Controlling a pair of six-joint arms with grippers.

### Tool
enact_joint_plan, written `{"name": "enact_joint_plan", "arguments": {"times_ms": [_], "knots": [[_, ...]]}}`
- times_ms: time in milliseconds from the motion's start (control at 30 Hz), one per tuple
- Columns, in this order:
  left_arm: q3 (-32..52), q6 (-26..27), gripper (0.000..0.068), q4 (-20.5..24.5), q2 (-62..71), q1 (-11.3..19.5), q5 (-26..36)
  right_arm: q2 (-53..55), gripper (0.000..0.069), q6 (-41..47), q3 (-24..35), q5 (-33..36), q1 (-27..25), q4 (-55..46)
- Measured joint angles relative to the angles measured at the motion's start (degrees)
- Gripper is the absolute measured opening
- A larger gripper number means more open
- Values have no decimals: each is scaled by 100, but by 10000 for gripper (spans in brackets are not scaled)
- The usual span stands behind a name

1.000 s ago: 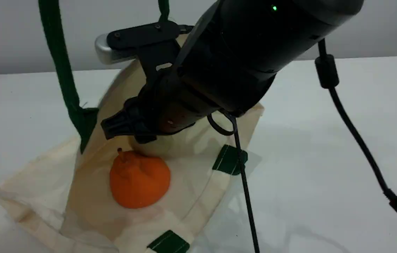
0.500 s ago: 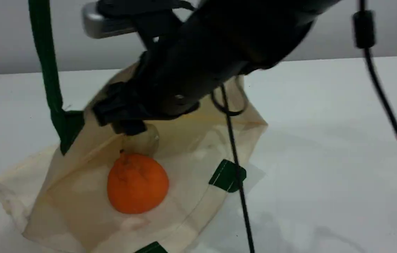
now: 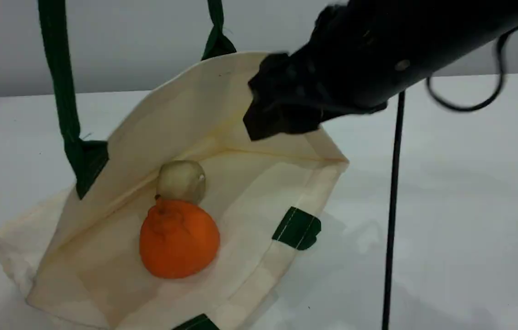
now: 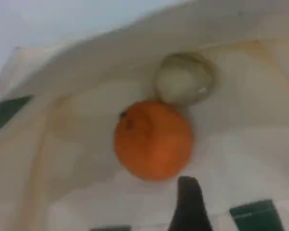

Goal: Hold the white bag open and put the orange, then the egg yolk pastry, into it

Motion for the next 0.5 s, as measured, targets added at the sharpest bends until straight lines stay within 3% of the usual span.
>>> {"name": "enact_joint_plan", "arguments": {"times_ms": [333,500], "knots": [[0,31,90,101,0,0,99,-1126,461,506,174,1102,0,-629],[2,50,151,321,0,0,166,-1177,461,1277,174,1792,0,-1480]]}}
